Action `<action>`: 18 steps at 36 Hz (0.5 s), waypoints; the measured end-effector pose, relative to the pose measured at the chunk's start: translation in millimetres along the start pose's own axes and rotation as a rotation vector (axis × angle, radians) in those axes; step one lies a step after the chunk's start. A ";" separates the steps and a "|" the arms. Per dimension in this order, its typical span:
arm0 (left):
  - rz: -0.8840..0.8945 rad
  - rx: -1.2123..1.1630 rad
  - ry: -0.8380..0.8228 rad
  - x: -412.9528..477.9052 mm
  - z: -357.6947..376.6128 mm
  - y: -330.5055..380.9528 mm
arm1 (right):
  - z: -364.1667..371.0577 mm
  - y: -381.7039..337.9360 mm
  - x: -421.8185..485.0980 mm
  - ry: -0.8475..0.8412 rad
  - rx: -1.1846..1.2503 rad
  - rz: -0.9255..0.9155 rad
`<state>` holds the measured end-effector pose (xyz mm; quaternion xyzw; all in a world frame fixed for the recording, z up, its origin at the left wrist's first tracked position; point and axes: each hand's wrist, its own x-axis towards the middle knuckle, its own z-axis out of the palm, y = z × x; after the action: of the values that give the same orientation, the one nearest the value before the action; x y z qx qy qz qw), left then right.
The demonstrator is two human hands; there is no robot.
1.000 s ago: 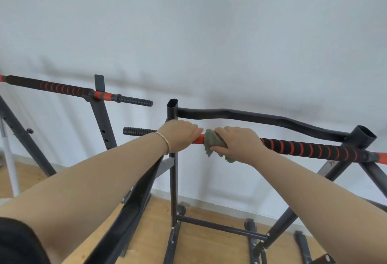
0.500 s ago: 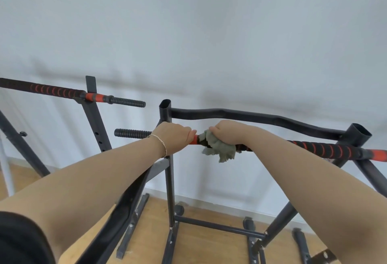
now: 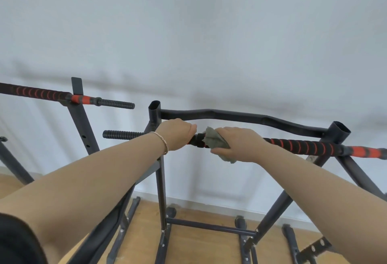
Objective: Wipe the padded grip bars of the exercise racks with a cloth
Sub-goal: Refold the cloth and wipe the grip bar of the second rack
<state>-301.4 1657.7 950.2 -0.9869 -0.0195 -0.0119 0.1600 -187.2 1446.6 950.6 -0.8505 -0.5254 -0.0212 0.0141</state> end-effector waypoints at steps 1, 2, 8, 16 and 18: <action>0.001 -0.037 -0.037 4.0 0.6 3.0 | 4.6 -4.0 1.7 0.044 -0.022 0.026; 0.000 -0.057 -0.070 7.2 2.0 4.6 | 9.2 -7.8 3.4 0.088 -0.038 0.056; -0.049 0.025 -0.033 13.9 16.2 8.4 | 36.0 -17.7 13.6 0.298 -0.313 0.173; -0.095 0.102 0.113 6.1 24.5 15.2 | 11.3 -2.0 49.3 -0.074 -0.048 0.212; -0.098 0.111 0.118 1.7 24.9 17.4 | 1.3 1.5 58.4 -0.206 0.229 0.314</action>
<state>-298.5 1649.0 921.1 -0.9719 -0.0590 -0.0768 0.2144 -159.7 1498.1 952.3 -0.9124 -0.3839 0.1282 0.0601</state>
